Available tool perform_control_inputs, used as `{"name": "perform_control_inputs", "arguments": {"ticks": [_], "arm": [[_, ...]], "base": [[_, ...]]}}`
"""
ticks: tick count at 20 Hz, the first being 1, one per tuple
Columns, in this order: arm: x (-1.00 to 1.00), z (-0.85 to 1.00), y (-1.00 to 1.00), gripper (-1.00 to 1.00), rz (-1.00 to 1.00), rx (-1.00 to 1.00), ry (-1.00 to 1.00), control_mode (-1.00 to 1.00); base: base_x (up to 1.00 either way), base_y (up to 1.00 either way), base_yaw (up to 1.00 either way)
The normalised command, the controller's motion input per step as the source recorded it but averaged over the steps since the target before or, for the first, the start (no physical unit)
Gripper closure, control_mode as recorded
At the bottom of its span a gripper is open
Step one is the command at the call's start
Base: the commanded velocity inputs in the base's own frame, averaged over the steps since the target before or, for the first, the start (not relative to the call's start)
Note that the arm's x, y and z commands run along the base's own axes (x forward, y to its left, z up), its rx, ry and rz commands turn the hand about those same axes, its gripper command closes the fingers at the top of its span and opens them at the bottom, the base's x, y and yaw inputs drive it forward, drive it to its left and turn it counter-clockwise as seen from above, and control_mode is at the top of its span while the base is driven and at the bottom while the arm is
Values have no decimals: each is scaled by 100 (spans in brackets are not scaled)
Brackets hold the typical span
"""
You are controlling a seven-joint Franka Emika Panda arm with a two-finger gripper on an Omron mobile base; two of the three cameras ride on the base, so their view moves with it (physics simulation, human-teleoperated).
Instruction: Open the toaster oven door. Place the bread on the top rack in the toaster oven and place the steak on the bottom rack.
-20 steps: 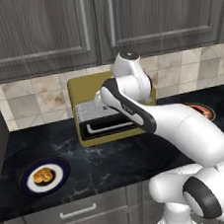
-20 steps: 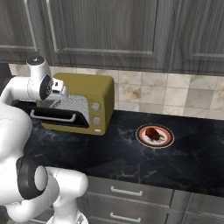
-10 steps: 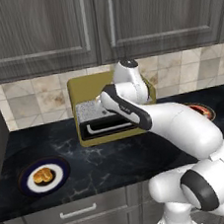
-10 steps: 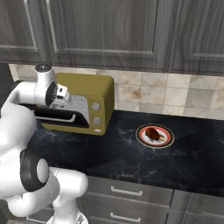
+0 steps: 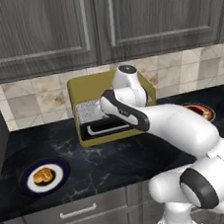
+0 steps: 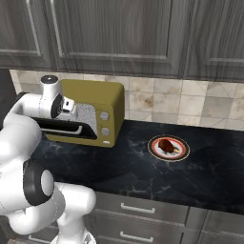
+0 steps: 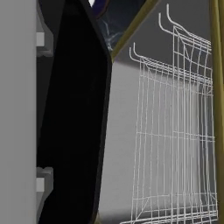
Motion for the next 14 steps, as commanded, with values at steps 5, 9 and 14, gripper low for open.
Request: {"name": "perform_control_inputs", "arguments": {"ticks": [5,9,14], "arm": [[-18,-27,0,-100,0,0,3,-100],[-46,-34,2,-100,0,0,13,-100],[-54,-45,8,-100,-3,0,15,-100]], "base": [[0,0,0],[0,0,0],[0,0,0]]}}
